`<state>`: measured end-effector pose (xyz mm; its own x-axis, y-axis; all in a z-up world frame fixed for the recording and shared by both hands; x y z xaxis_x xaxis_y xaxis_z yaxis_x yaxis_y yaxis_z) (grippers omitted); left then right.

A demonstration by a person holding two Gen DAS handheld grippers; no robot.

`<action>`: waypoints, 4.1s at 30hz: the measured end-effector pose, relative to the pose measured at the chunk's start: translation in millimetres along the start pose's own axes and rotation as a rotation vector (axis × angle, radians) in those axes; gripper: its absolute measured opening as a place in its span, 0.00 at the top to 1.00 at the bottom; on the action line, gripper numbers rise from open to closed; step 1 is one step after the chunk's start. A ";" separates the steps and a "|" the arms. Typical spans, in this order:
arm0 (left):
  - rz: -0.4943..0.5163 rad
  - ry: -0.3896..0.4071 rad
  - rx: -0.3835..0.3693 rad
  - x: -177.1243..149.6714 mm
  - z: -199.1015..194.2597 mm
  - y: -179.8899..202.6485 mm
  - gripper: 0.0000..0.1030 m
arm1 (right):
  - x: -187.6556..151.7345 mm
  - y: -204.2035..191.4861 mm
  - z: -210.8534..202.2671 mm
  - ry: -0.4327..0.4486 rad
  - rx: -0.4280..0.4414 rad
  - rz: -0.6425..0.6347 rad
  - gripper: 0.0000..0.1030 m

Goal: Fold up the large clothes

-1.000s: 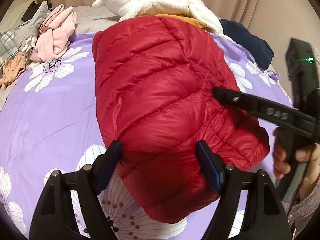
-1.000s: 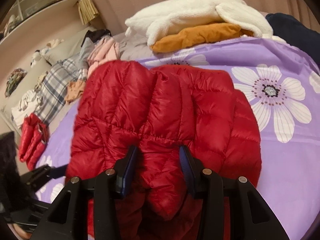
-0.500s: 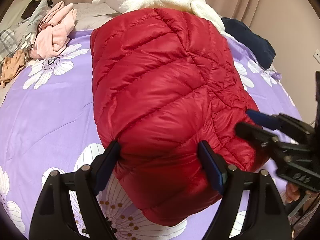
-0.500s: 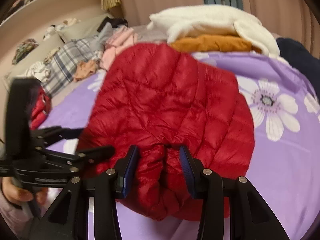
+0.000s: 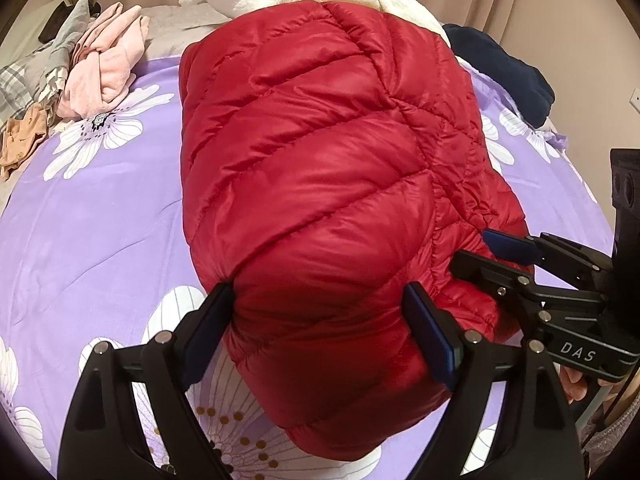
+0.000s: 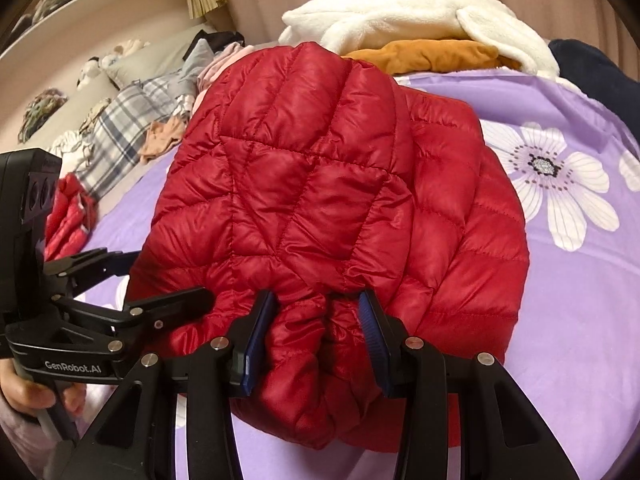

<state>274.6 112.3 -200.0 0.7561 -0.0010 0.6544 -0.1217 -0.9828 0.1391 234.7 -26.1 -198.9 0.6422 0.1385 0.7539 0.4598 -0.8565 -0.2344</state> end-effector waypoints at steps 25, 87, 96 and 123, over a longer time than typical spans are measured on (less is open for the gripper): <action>-0.015 0.013 0.054 -4.1 -32.8 -1.1 0.14 | 3.8 10.9 -24.7 0.036 -0.010 0.051 0.55; -0.030 -0.035 0.145 -23.9 -58.0 -8.5 0.00 | -15.1 7.3 -61.8 0.023 -0.050 0.041 0.43; 0.005 0.009 0.213 -24.3 -115.0 5.2 0.00 | -9.2 -6.0 -103.9 0.061 -0.120 -0.022 0.19; -0.036 0.088 0.261 -25.4 -207.7 31.2 0.00 | -11.9 -23.6 -166.9 0.073 -0.192 0.030 0.09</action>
<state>118.1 120.1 -57.9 0.6968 0.0397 0.7162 0.0825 -0.9963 -0.0250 113.9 -90.6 -99.9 0.6049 0.0807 0.7922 0.3110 -0.9398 -0.1417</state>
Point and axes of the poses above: each gripper's, at about its wrist camera, not at the fingertips, and z roughly the way its jaws point, y to its right, x to its top, the point moved 8 cm from there along z, roughly the way its jaws point, and after that the axes turned 7 degrees about y, right-handed, at the moved point
